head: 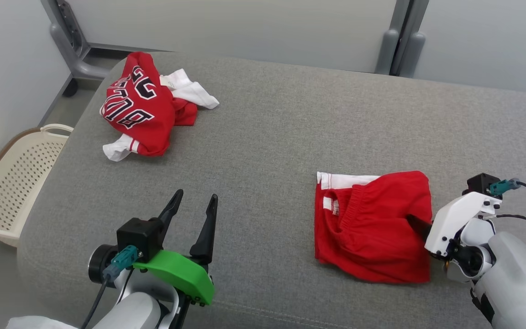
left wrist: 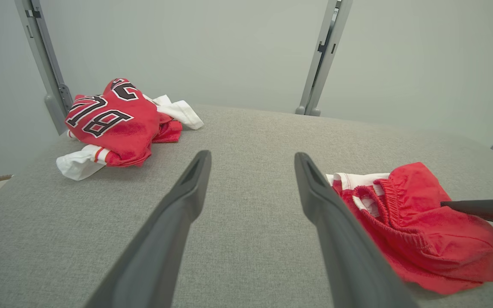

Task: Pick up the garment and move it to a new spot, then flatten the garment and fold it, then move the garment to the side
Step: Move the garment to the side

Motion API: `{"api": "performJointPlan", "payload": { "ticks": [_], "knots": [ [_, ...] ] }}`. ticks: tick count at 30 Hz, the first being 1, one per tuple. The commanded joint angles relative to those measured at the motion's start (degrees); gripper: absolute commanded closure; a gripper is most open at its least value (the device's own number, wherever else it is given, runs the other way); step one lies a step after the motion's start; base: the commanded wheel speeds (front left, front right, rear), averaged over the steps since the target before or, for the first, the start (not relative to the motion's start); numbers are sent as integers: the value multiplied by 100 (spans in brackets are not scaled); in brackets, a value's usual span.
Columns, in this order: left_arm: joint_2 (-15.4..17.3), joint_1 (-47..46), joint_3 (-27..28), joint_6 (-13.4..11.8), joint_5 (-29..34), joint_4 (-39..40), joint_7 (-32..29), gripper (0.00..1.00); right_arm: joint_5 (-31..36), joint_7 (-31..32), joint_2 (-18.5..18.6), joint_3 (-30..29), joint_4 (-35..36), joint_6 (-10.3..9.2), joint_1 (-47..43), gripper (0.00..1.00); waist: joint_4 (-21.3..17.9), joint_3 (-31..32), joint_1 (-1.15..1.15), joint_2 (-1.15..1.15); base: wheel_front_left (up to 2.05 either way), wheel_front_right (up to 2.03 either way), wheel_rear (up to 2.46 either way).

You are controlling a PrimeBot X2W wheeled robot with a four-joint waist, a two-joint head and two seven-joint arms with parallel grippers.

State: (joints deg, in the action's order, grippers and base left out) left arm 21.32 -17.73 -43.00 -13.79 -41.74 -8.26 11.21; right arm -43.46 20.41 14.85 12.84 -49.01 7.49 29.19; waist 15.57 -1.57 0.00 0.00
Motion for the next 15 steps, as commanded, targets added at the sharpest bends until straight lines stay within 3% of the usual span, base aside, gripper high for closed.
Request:
{"api": "performJointPlan", "payload": {
  "ticks": [1, 7, 9, 12, 14, 15],
  "knots": [
    [33, -87, -10, 15, 56, 7, 18, 0, -48, 9, -8, -11, -82, 0, 47, 0, 94, -96, 0, 0, 0, 0, 0],
    [37, -128, -27, 2, 85, 42, 30, 0, 46, -52, -126, 25, -564, 0, 257, 0, 138, -189, 0, 0, 0, 0, 0],
    [39, -153, -34, -10, 101, 54, 24, 0, 62, -83, -165, 55, -672, 0, 327, 51, 129, -219, 0, 0, 0, 0, 0],
    [32, -182, -48, -32, 103, 81, 18, 0, 81, -168, -203, 151, -741, 0, 437, 76, 97, -257, 0, 0, 0, 0, 0],
    [27, -194, -49, -40, 114, 98, 24, 0, 107, -231, -185, 231, -737, 0, 517, 100, 50, -278, 0, 0, 0, 0, 0],
    [26, -194, -45, -48, 117, 103, 31, 0, 102, -240, -172, 273, -733, 0, 544, 100, 16, -283, 0, 0, 0, 0, 0]
  ]
}}
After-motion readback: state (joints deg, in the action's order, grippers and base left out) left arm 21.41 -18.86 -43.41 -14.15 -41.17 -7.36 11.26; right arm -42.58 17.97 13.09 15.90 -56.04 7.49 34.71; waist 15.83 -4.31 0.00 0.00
